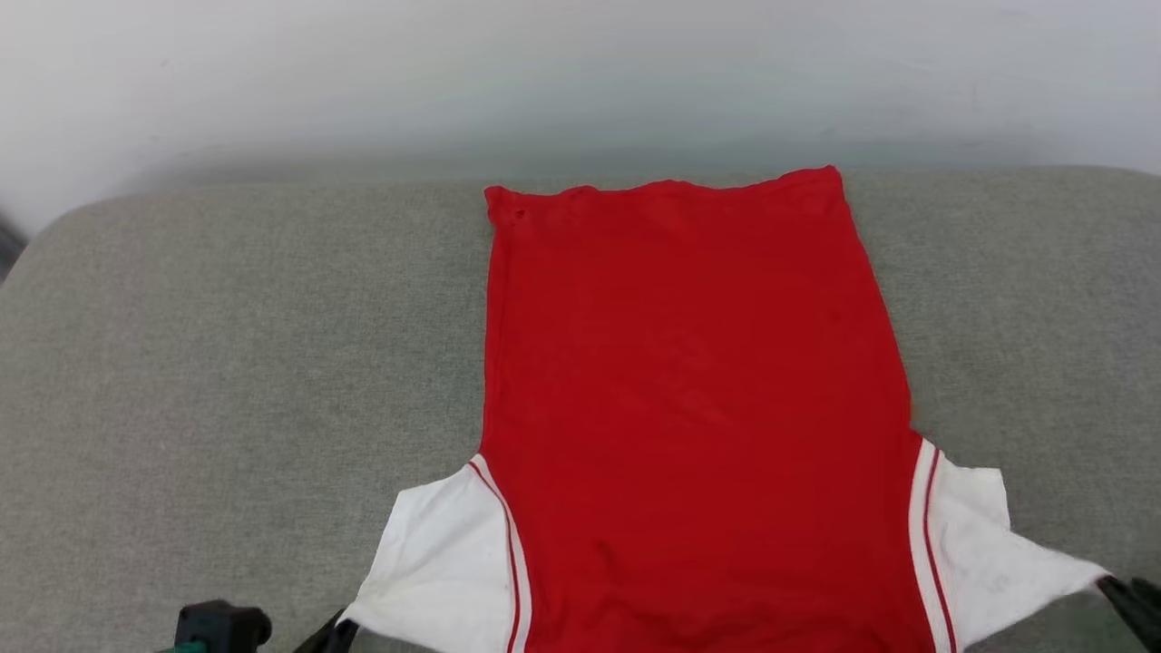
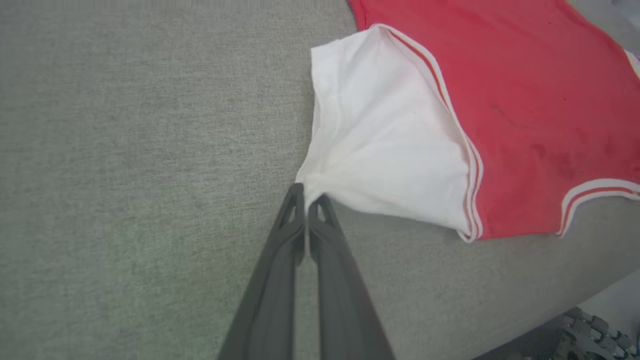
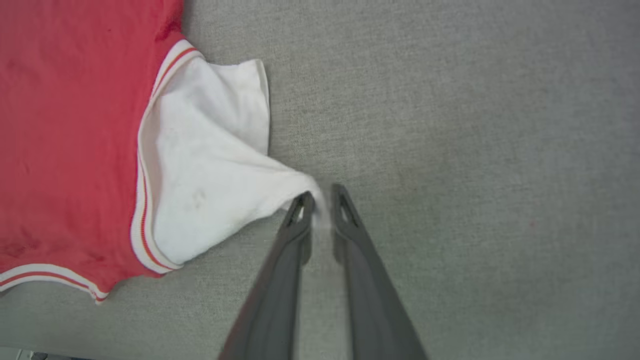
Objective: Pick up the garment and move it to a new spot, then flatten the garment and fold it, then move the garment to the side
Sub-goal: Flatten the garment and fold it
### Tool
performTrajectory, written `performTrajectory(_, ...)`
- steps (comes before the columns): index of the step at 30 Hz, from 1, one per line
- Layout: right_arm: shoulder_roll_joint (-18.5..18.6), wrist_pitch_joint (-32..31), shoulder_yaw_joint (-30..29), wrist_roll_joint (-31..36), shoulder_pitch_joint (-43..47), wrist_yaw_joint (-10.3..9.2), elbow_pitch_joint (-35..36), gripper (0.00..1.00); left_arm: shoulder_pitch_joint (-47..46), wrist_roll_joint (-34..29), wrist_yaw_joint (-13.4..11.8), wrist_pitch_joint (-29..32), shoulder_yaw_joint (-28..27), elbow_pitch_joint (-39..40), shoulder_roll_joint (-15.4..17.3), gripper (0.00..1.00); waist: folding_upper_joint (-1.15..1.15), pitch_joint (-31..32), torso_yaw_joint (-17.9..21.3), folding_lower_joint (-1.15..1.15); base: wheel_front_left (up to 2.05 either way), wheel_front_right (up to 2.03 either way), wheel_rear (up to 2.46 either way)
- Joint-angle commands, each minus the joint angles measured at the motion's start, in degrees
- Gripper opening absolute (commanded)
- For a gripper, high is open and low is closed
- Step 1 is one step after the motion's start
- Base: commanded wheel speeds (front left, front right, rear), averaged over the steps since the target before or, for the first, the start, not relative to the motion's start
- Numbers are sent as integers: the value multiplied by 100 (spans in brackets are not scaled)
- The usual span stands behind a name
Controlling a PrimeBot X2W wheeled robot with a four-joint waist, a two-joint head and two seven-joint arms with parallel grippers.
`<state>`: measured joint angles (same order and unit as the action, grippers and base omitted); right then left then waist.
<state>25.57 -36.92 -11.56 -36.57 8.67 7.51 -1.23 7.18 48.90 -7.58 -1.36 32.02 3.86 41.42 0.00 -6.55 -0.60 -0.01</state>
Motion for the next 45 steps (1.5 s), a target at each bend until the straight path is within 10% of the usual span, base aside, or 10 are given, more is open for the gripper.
performTrajectory(1,-18,-61,-12,-1,-110,-4,61,100,-99,-32,19,19,5,41,-5,0,0,-58,-54,1,0,0,0)
performTrajectory(13,120,-1557,-499,-104,-1774,-3,1099,100,-597,-573,-91,653,319,1451,259,0,0,-1002,-785,1,0,0,0)
performTrajectory(30,338,-4379,-706,2037,-6005,-3,-373,100,-1494,-1137,100,1495,827,2828,90,0,0,-2868,-2154,1,0,0,0)
performTrajectory(45,639,-4680,-783,3099,-7000,-3,-1406,100,-2018,-1337,484,1286,1176,2452,-492,0,0,-3456,-2827,1,0,0,0)
